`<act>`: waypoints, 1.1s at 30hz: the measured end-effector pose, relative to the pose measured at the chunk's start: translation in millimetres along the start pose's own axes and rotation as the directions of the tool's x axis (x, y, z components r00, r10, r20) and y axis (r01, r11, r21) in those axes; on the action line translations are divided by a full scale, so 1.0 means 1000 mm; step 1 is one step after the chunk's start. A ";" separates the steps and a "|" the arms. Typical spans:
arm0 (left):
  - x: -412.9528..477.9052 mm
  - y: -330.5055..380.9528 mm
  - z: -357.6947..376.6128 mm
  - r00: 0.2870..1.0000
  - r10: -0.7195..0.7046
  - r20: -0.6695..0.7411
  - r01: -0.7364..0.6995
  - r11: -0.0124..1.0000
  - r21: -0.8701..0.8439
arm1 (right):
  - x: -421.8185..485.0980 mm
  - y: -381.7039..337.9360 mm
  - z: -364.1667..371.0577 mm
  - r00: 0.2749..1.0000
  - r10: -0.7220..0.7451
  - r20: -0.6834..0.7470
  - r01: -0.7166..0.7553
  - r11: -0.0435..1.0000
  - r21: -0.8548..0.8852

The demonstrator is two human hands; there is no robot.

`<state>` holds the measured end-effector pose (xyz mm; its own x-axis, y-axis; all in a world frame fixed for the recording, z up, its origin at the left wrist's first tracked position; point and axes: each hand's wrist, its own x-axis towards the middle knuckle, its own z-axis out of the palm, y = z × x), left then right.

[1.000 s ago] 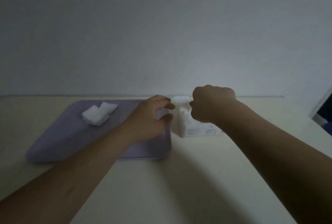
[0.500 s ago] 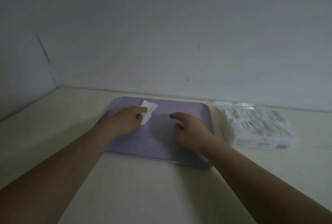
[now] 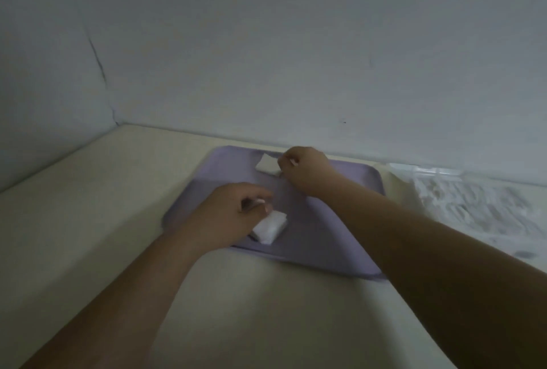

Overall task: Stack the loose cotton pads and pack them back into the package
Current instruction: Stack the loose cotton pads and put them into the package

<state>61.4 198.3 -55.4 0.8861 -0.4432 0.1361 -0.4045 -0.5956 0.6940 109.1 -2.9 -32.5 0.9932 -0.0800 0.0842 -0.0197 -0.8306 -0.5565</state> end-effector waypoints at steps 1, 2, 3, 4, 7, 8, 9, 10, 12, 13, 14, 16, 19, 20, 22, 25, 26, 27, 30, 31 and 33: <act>-0.002 0.001 0.001 1.000 -0.014 -0.026 0.014 1.000 0.006 | 0.009 -0.002 0.003 0.999 0.023 0.028 -0.022 0.998 -0.063; -0.001 -0.003 0.000 0.999 -0.024 -0.035 0.024 1.000 0.014 | 0.019 -0.005 0.008 0.997 0.060 0.054 -0.052 0.989 -0.139; -0.001 -0.006 -0.002 0.999 -0.025 -0.031 0.026 0.999 0.038 | 0.026 -0.006 0.012 0.992 0.104 0.072 -0.087 0.974 -0.208; 0.000 -0.006 -0.003 1.000 -0.019 -0.015 0.020 0.998 0.063 | 0.032 -0.006 0.015 0.987 0.140 0.080 -0.115 0.959 -0.258; -0.005 -0.008 -0.008 0.999 -0.038 0.029 0.036 0.997 0.064 | 0.039 -0.010 0.025 0.988 0.145 0.058 -0.122 0.947 -0.299; -0.005 -0.006 -0.008 0.999 -0.025 0.043 0.023 0.998 0.059 | 0.039 -0.010 0.024 0.991 0.127 0.030 -0.113 0.950 -0.293; -0.007 -0.006 -0.008 0.998 -0.037 0.054 0.034 0.998 0.046 | 0.037 -0.012 0.027 0.994 0.108 0.014 -0.100 0.955 -0.281; -0.010 -0.006 -0.008 0.996 -0.060 0.059 0.059 0.998 0.018 | 0.036 -0.011 0.029 0.995 0.095 0.003 -0.091 0.960 -0.265; -0.012 -0.005 -0.009 0.995 -0.085 0.056 0.087 0.996 -0.026 | 0.035 -0.010 0.031 0.994 0.111 -0.002 -0.109 0.976 -0.189; -0.012 -0.006 -0.008 0.994 -0.087 0.061 0.090 0.995 -0.040 | 0.035 -0.011 0.030 0.991 0.134 0.004 -0.133 0.984 -0.117; -0.013 -0.006 -0.007 0.995 -0.079 0.067 0.083 0.995 -0.057 | 0.034 -0.012 0.029 0.987 0.159 0.019 -0.157 0.986 -0.049; -0.014 -0.004 -0.005 0.996 -0.065 0.061 0.071 0.991 -0.109 | 0.033 -0.013 0.024 0.983 0.176 0.048 -0.178 0.984 0.027; -0.015 -0.008 -0.006 0.995 -0.082 0.052 0.092 0.968 -0.235 | 0.026 -0.015 0.014 0.985 0.155 0.070 -0.164 0.976 0.145; -0.015 -0.007 -0.007 0.995 -0.091 0.043 0.099 0.957 -0.271 | 0.020 -0.015 0.009 0.989 0.134 0.060 -0.143 0.971 0.189; -0.014 -0.006 -0.007 0.995 -0.102 0.013 0.100 0.927 -0.361 | 0.003 -0.012 0.000 0.993 0.109 0.036 -0.114 0.952 0.284; -0.012 -0.002 -0.001 0.996 -0.088 -0.009 0.069 0.836 -0.544 | -0.026 0.001 -0.003 0.998 0.033 0.056 -0.051 0.933 0.356; -0.011 -0.001 0.001 0.997 -0.075 -0.009 0.056 0.818 -0.572 | -0.034 0.008 -0.003 0.998 0.010 0.060 -0.030 0.937 0.348; -0.010 -0.002 0.002 0.998 -0.067 -0.009 0.048 0.804 -0.593 | -0.041 0.015 -0.001 0.999 -0.001 0.054 -0.018 0.934 0.356; -0.008 -0.004 0.002 0.999 -0.040 -0.005 0.028 0.771 -0.636 | -0.054 0.029 0.003 1.000 -0.004 -0.003 0.005 0.862 0.506; -0.008 -0.004 0.002 0.999 -0.042 -0.002 0.030 0.761 -0.648 | -0.056 0.030 0.005 1.000 -0.012 -0.020 0.021 0.842 0.539; -0.008 -0.003 0.003 0.998 -0.062 -0.005 0.043 0.754 -0.655 | -0.058 0.031 0.009 0.998 -0.062 -0.024 0.064 0.812 0.581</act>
<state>54.6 201.8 -61.3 0.9105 -0.4020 0.0969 -0.1185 -0.0291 0.9925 52.1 -19.3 -62.3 0.9895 -0.0418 0.1384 0.1144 -0.3592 -0.9262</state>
